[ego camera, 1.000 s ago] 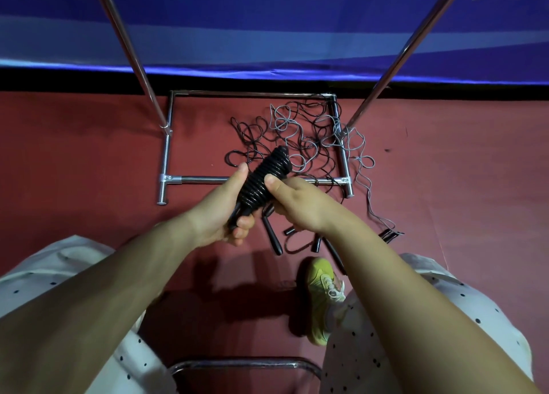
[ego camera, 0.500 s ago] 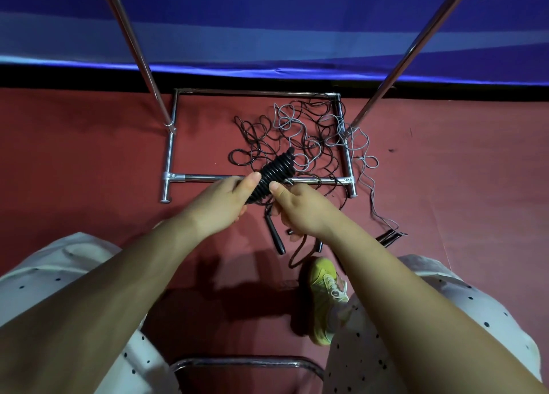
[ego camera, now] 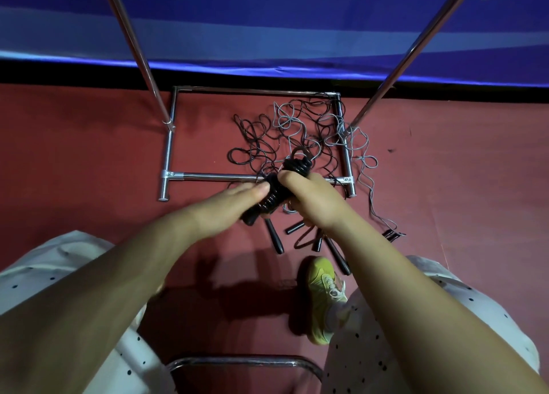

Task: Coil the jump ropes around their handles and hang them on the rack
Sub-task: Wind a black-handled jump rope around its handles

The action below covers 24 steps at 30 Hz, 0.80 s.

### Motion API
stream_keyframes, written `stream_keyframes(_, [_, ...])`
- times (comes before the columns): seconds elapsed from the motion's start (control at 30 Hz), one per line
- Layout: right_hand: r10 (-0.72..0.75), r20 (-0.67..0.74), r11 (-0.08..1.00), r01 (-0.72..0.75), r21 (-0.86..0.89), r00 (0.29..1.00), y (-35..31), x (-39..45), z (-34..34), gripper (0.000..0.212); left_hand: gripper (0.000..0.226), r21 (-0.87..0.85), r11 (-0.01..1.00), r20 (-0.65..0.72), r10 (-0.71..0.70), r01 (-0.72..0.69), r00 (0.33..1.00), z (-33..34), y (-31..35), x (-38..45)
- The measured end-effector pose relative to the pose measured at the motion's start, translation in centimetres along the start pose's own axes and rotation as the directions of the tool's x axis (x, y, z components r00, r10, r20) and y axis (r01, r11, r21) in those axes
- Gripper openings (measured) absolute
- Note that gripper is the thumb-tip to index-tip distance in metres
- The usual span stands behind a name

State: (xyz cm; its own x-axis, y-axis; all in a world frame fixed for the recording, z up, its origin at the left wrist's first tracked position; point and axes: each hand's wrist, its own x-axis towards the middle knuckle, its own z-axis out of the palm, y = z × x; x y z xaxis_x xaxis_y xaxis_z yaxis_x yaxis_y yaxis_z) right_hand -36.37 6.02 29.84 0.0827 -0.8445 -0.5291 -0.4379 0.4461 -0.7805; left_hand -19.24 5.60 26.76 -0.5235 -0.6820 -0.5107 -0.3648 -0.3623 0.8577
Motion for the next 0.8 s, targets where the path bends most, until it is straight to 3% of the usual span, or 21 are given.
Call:
stream_keyframes(0.03, [-0.031,0.023,0.999,0.031,0.013,0.999,0.1,-0.1,0.0,0.035,0.054,-0.168,0.984,0.078,-0.043,0.055,0.996,-0.3,0.2,-0.1])
stream_keyframes(0.1, [-0.11,0.097,0.992,0.103,0.077,0.989,0.0,-0.5,0.1,0.03,0.072,-0.42,0.873,0.345,-0.099,0.248,0.933,-1.0,0.3,-0.5])
stream_keyframes(0.17, [-0.208,0.16,0.962,0.173,0.21,0.965,-0.3,-0.9,0.2,0.025,0.085,-0.55,0.745,0.589,0.026,0.378,0.808,-1.2,-0.1,-0.7])
stream_keyframes(0.2, [-0.252,0.183,0.947,0.203,0.249,0.95,-0.4,-1.1,0.1,0.024,0.085,-0.594,0.696,0.644,0.11,0.403,0.757,-0.9,-0.2,-0.9])
stream_keyframes(0.27, [-0.287,0.197,0.941,0.237,0.242,0.938,-0.7,-1.3,0.1,0.029,0.077,-0.631,0.644,0.667,0.166,0.433,0.726,-0.3,-0.3,-1.0])
stream_keyframes(0.37, [-0.243,0.185,0.963,0.214,0.165,0.952,-0.6,-0.9,0.0,0.056,0.073,-0.624,0.67,0.574,0.043,0.403,0.817,0.4,0.7,-1.3])
stream_keyframes(0.47, [-0.189,0.18,0.981,0.179,0.069,0.965,-0.4,-0.7,0.1,0.06,0.077,-0.601,0.717,0.386,-0.127,0.353,0.914,0.6,1.1,-1.2])
stream_keyframes(0.63, [-0.065,0.183,0.995,0.078,-0.06,0.981,-0.3,-0.5,-0.3,0.058,0.074,-0.561,0.763,0.272,-0.197,0.321,0.942,1.1,1.4,-0.7])
stream_keyframes(0.8, [-0.003,0.13,0.97,0.035,-0.239,0.991,0.3,-0.3,0.0,0.054,0.067,-0.248,0.942,0.033,-0.226,0.227,0.974,1.3,1.3,-0.7])
